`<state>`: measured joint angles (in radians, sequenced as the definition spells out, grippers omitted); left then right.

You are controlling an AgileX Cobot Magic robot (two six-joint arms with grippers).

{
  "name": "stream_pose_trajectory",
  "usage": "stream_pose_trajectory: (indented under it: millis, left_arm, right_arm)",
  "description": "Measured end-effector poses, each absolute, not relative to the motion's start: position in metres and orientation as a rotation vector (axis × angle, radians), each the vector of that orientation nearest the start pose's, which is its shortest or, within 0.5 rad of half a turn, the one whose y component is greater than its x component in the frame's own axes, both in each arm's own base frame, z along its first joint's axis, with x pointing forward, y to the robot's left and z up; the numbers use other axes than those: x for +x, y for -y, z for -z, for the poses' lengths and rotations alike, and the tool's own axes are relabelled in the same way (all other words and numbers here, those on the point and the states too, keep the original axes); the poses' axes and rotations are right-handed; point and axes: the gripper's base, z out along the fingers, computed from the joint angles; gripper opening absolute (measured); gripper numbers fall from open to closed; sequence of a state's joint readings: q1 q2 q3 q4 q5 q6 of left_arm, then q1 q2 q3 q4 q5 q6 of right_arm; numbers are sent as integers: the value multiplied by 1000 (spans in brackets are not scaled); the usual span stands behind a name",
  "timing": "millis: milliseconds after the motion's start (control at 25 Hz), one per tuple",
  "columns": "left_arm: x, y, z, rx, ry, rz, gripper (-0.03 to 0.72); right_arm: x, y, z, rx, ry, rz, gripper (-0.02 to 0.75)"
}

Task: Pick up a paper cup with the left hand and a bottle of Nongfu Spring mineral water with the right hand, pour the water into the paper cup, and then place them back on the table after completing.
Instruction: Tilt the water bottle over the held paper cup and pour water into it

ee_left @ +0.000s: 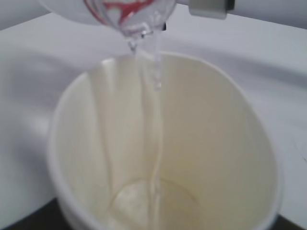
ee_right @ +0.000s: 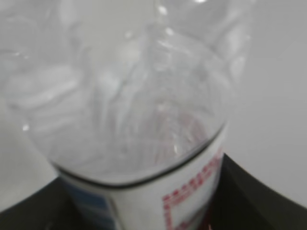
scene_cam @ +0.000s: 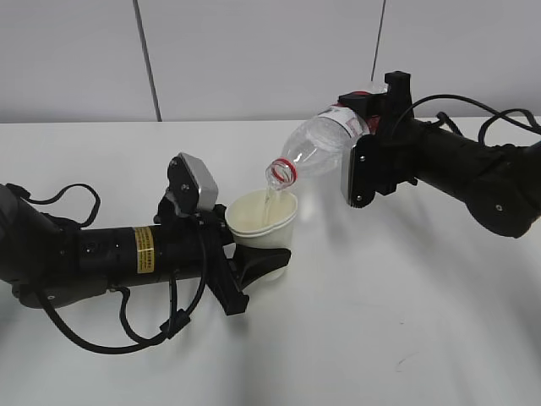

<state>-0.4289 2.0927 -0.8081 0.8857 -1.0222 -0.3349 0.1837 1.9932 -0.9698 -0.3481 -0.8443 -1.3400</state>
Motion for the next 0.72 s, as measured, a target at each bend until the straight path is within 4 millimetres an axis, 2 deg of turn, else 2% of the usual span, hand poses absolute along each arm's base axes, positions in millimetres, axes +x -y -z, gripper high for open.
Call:
stream_pose_trajectory:
  millis: [720]
  left_arm:
    - [293, 200, -96, 1069, -1641, 830, 367]
  right_arm:
    - [394, -97, -168, -1453, -926, 832, 440]
